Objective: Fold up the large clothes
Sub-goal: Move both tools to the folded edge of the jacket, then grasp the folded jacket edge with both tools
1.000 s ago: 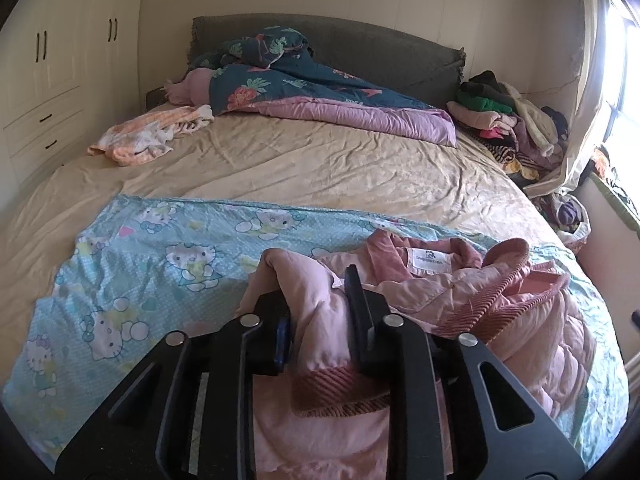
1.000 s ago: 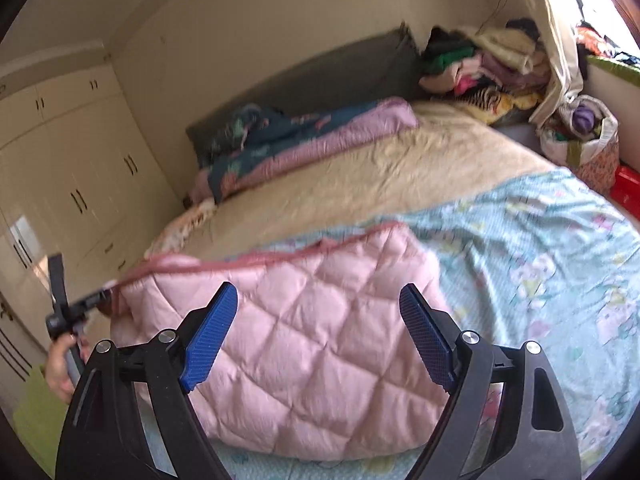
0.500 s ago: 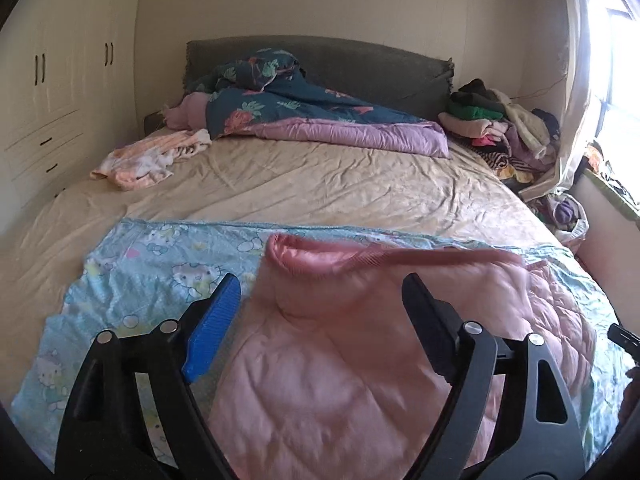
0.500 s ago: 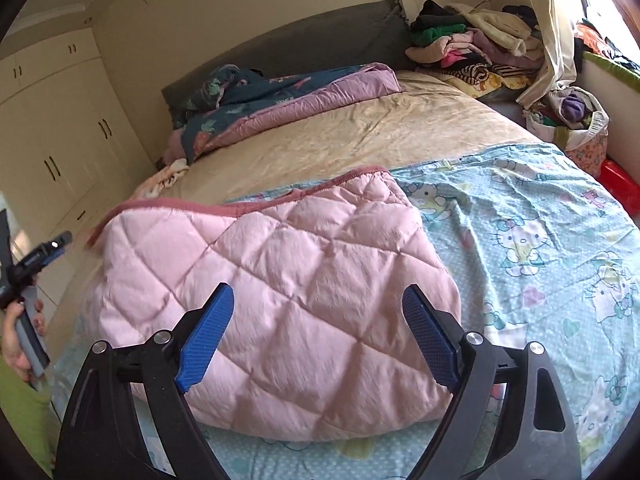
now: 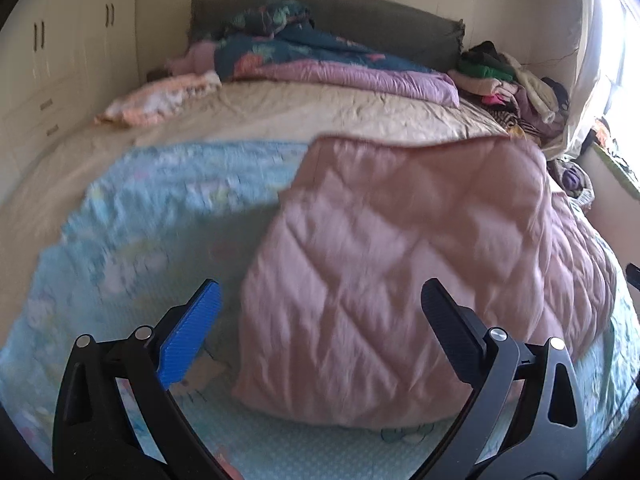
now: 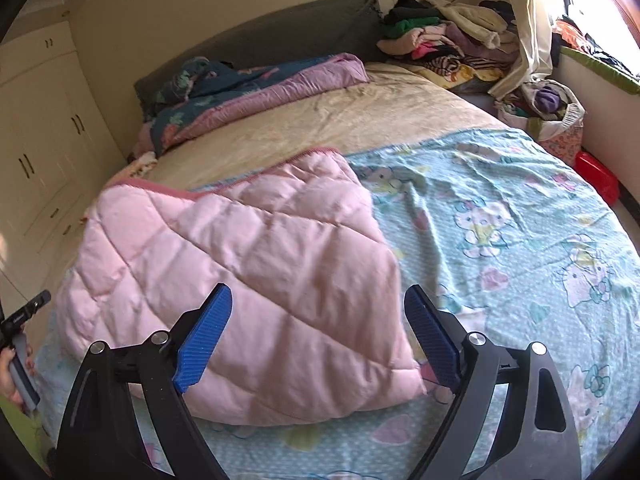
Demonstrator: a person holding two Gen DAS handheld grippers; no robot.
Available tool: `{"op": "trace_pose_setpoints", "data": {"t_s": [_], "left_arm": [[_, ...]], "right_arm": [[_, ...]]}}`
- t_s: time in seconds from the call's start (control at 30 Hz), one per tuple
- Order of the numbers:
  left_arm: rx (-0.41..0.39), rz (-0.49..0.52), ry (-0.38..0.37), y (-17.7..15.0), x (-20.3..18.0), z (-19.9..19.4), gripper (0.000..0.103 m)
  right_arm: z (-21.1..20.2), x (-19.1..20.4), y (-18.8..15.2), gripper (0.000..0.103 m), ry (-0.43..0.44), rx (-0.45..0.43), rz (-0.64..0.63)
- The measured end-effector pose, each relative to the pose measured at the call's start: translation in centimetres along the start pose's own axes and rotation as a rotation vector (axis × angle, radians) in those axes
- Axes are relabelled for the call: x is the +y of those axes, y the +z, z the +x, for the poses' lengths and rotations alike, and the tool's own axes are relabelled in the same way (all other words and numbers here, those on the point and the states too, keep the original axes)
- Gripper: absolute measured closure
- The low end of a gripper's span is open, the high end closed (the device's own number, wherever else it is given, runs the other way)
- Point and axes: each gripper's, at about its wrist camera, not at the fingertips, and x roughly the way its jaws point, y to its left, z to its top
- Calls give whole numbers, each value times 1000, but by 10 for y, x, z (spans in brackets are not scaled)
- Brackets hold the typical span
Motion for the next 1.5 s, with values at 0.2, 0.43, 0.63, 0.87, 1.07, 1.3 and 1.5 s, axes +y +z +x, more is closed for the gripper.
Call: {"op": "trace_pose_setpoints", "data": {"t_s": [0.2, 0.43, 0.63, 0.87, 1.07, 1.3, 1.5], "left_arm": [[62, -9, -19, -22, 0, 20, 10], [68, 0, -15, -24, -4, 25, 10], [78, -3, -19, -23, -4, 30, 10], [81, -6, -29, -22, -3, 34, 10], [72, -2, -19, -23, -8, 39, 39], [17, -2, 0, 9, -20, 43, 85], [40, -18, 31, 41, -26, 73, 85]], "right_arm": [[17, -6, -5, 16, -31, 39, -10], [29, -8, -3, 13, -61, 52, -40], [41, -7, -1, 11, -68, 76, -64], [53, -11, -6, 11, -48, 91, -62], [55, -7, -10, 45, -17, 76, -74], [49, 4, 9, 82, -17, -4, -31], [76, -7, 35, 83, -25, 7, 85]]}}
